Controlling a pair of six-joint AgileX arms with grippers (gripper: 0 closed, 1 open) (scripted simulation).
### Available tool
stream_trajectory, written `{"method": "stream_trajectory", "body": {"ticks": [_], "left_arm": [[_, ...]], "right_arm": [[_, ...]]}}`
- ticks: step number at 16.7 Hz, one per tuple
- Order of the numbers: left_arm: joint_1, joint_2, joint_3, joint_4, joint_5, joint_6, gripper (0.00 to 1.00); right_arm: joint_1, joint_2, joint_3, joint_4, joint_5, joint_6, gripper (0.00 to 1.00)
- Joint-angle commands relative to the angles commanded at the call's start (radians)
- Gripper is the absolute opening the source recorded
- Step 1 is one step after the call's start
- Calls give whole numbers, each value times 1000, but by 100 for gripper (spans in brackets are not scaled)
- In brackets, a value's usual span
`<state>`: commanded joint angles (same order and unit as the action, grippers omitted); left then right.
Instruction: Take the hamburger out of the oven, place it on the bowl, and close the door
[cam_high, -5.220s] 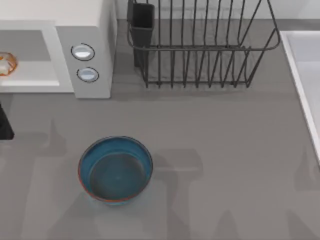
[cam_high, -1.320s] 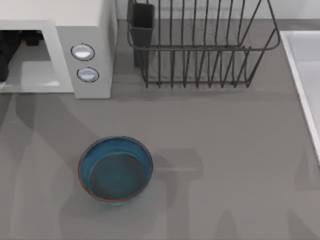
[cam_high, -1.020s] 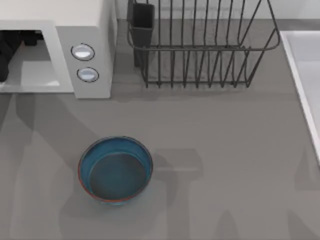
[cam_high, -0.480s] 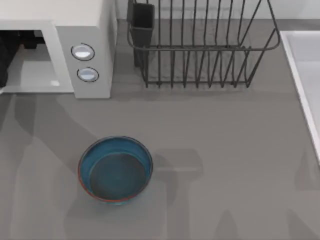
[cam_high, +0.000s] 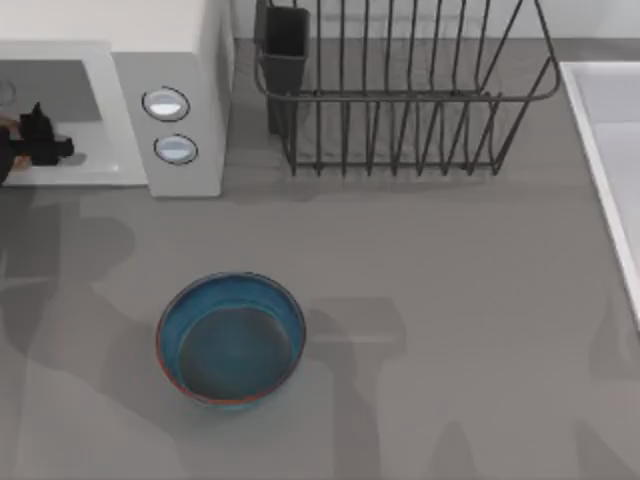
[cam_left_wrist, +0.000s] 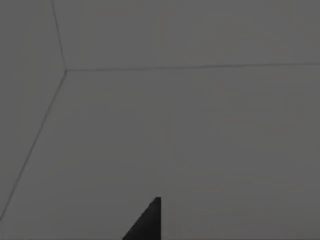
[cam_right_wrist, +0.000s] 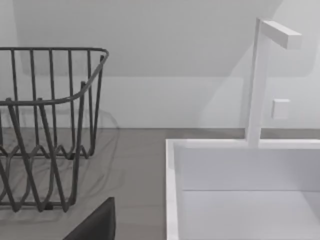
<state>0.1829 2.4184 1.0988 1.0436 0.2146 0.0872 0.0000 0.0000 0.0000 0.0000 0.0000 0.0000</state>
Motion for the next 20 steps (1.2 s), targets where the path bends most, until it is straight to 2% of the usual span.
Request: {"method": "stream_trajectory", "body": {"ticks": [3, 6, 13, 16, 20], "left_arm": [[19, -83, -205, 120, 17, 5, 0], [31, -140, -318, 199, 29, 9, 0], [28, -154, -334, 211, 28, 12, 0], [28, -225, -331, 141, 27, 12, 0], [28, -410, -324, -61, 25, 12, 0]], "right_arm": [[0, 0, 0, 0, 0, 0, 100], [0, 0, 0, 0, 0, 0, 100], [0, 0, 0, 0, 0, 0, 100], [0, 0, 0, 0, 0, 0, 100], [0, 0, 0, 0, 0, 0, 100]]}}
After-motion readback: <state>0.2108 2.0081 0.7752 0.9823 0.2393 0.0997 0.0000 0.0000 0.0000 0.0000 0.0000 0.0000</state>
